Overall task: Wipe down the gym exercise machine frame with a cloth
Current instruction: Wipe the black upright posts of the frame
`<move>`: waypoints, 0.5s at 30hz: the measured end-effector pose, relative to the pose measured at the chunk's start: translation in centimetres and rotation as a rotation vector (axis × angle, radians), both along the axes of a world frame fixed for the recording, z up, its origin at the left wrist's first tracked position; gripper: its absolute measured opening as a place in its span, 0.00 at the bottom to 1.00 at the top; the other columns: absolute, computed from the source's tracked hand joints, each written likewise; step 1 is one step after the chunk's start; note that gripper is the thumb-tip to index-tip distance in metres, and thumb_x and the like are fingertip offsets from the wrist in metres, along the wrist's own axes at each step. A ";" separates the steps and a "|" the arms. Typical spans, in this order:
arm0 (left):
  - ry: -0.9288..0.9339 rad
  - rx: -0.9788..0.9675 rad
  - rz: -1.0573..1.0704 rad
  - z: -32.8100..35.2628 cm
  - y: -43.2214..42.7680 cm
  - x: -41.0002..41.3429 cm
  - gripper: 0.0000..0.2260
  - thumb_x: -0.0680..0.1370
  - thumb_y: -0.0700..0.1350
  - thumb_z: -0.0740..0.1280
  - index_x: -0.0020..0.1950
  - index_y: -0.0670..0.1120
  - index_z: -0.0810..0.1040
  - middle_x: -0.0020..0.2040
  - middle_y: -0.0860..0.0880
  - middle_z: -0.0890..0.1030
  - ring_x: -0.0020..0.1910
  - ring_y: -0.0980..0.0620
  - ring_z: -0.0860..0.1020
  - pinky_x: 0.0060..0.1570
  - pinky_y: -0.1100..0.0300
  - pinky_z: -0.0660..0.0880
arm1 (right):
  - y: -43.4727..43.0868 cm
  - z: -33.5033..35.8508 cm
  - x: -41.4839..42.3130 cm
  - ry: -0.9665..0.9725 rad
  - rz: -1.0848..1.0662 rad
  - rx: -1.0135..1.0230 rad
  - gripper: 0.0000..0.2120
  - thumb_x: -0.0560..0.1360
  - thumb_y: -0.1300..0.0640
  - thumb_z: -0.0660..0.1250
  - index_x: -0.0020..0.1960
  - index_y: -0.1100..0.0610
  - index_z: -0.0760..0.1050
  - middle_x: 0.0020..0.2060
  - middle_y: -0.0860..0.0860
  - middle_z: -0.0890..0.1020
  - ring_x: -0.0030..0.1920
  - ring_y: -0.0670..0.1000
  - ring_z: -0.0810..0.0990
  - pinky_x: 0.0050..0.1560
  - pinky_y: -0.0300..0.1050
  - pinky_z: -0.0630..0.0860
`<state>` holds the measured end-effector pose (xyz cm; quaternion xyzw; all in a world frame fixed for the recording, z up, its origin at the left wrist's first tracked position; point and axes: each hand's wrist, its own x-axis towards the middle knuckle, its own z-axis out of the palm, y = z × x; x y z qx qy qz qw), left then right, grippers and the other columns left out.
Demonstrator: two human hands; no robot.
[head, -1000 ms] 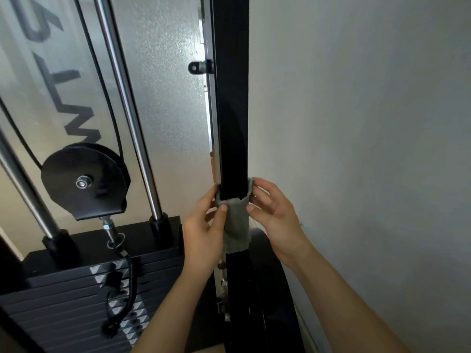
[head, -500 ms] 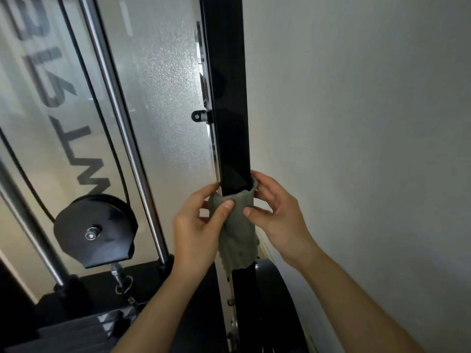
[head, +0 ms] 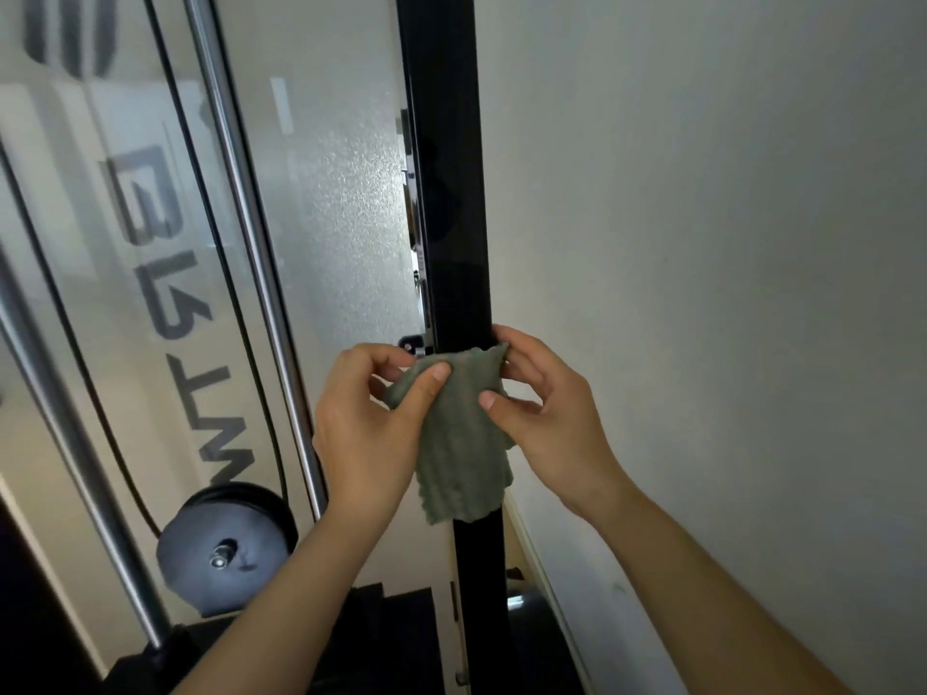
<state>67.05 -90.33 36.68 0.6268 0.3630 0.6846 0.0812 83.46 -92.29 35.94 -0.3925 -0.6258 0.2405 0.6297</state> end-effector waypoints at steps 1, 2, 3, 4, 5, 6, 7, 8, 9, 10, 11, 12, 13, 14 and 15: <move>0.003 0.014 0.008 0.9 0.1 0.0 0.09 0.73 0.51 0.76 0.46 0.51 0.79 0.43 0.55 0.79 0.42 0.55 0.77 0.43 0.59 0.76 | 0.0 0.8 0.0 -0.002 -0.005 0.009 0.27 0.77 0.64 0.71 0.72 0.47 0.71 0.64 0.45 0.80 0.63 0.41 0.78 0.64 0.48 0.79; 0.010 0.029 0.018 1.8 0.1 0.0 0.08 0.73 0.51 0.76 0.45 0.51 0.79 0.43 0.55 0.79 0.42 0.56 0.77 0.43 0.62 0.75 | 0.1 1.5 0.0 -0.003 -0.007 0.018 0.27 0.77 0.64 0.71 0.72 0.47 0.71 0.64 0.45 0.80 0.62 0.40 0.78 0.64 0.46 0.78; 0.019 0.038 0.030 2.6 0.2 0.0 0.08 0.73 0.51 0.76 0.44 0.51 0.79 0.42 0.54 0.78 0.42 0.57 0.77 0.42 0.64 0.74 | 0.1 2.3 0.0 -0.007 -0.012 0.024 0.27 0.77 0.63 0.71 0.72 0.48 0.71 0.64 0.44 0.80 0.62 0.39 0.78 0.63 0.42 0.78; 0.028 0.043 0.042 3.3 0.3 0.0 0.08 0.73 0.51 0.76 0.43 0.51 0.79 0.42 0.54 0.78 0.41 0.58 0.76 0.41 0.66 0.73 | 0.2 3.0 0.0 -0.016 -0.020 0.029 0.27 0.77 0.63 0.71 0.73 0.48 0.71 0.64 0.44 0.80 0.61 0.39 0.78 0.62 0.38 0.77; 0.034 0.046 0.053 3.9 0.4 0.1 0.08 0.73 0.52 0.77 0.43 0.51 0.80 0.42 0.54 0.78 0.41 0.59 0.76 0.40 0.67 0.73 | 0.3 3.7 0.0 -0.029 -0.029 0.035 0.26 0.77 0.62 0.71 0.73 0.47 0.70 0.64 0.43 0.80 0.61 0.38 0.78 0.60 0.33 0.77; 0.035 0.048 0.060 4.5 0.5 0.1 0.08 0.73 0.52 0.77 0.42 0.53 0.80 0.42 0.53 0.77 0.41 0.59 0.75 0.39 0.67 0.72 | 0.5 4.4 0.0 -0.042 -0.037 0.038 0.26 0.77 0.61 0.71 0.72 0.46 0.70 0.63 0.42 0.80 0.60 0.37 0.78 0.58 0.29 0.76; 0.028 0.047 0.063 5.1 0.5 0.1 0.07 0.72 0.53 0.77 0.42 0.55 0.80 0.42 0.53 0.76 0.41 0.60 0.75 0.39 0.68 0.71 | 0.6 5.1 0.1 -0.051 -0.039 0.042 0.26 0.77 0.61 0.71 0.72 0.46 0.70 0.63 0.41 0.80 0.60 0.36 0.78 0.55 0.27 0.75; 0.015 0.042 0.062 5.8 0.6 0.0 0.07 0.71 0.54 0.77 0.41 0.57 0.80 0.43 0.52 0.76 0.42 0.62 0.74 0.40 0.70 0.70 | 0.7 5.8 0.1 -0.061 -0.039 0.049 0.26 0.77 0.61 0.71 0.72 0.46 0.70 0.62 0.40 0.80 0.59 0.36 0.78 0.53 0.25 0.74; 0.004 0.034 0.061 6.4 0.6 -0.1 0.07 0.71 0.54 0.77 0.41 0.58 0.80 0.43 0.52 0.75 0.42 0.62 0.74 0.40 0.71 0.70 | 0.7 6.5 0.2 -0.075 -0.042 0.058 0.26 0.77 0.61 0.71 0.72 0.46 0.70 0.61 0.40 0.80 0.59 0.34 0.78 0.52 0.24 0.74; -0.001 0.029 0.062 7.0 0.7 -0.3 0.07 0.71 0.54 0.77 0.41 0.58 0.80 0.42 0.52 0.75 0.42 0.62 0.74 0.40 0.70 0.70 | 0.8 7.3 0.2 -0.091 -0.047 0.069 0.26 0.77 0.61 0.72 0.71 0.45 0.70 0.61 0.39 0.79 0.58 0.33 0.78 0.51 0.24 0.73; -0.004 0.028 0.057 7.5 0.7 -0.5 0.07 0.71 0.54 0.77 0.41 0.57 0.81 0.41 0.52 0.76 0.41 0.60 0.74 0.40 0.66 0.72 | 0.7 8.0 0.1 -0.106 -0.052 0.081 0.26 0.77 0.61 0.72 0.71 0.44 0.70 0.61 0.39 0.79 0.58 0.33 0.77 0.52 0.24 0.73; -0.013 0.027 0.041 8.1 0.7 -0.6 0.06 0.72 0.54 0.77 0.41 0.55 0.82 0.39 0.52 0.77 0.39 0.58 0.75 0.40 0.61 0.75 | 0.7 8.6 0.1 -0.115 -0.058 0.095 0.26 0.77 0.61 0.72 0.70 0.43 0.69 0.61 0.39 0.79 0.58 0.33 0.77 0.53 0.24 0.73; -0.034 0.020 0.019 8.8 0.7 -0.6 0.06 0.72 0.53 0.78 0.41 0.54 0.83 0.37 0.53 0.79 0.37 0.56 0.76 0.39 0.57 0.77 | 0.7 9.3 0.1 -0.121 -0.063 0.111 0.26 0.77 0.61 0.72 0.69 0.43 0.69 0.61 0.40 0.79 0.58 0.33 0.78 0.54 0.24 0.73; -0.064 0.005 -0.004 9.5 0.6 -0.7 0.06 0.72 0.53 0.78 0.41 0.54 0.83 0.36 0.54 0.81 0.36 0.56 0.78 0.40 0.55 0.78 | 0.7 10.0 0.1 -0.127 -0.068 0.126 0.26 0.77 0.62 0.72 0.69 0.43 0.69 0.61 0.40 0.79 0.58 0.34 0.78 0.54 0.24 0.73; -0.099 -0.011 -0.025 10.2 0.5 -0.6 0.06 0.72 0.52 0.78 0.41 0.53 0.84 0.36 0.55 0.82 0.36 0.57 0.79 0.41 0.54 0.80 | 0.6 10.7 0.1 -0.132 -0.074 0.139 0.26 0.77 0.62 0.72 0.69 0.43 0.69 0.62 0.40 0.79 0.59 0.34 0.78 0.54 0.24 0.73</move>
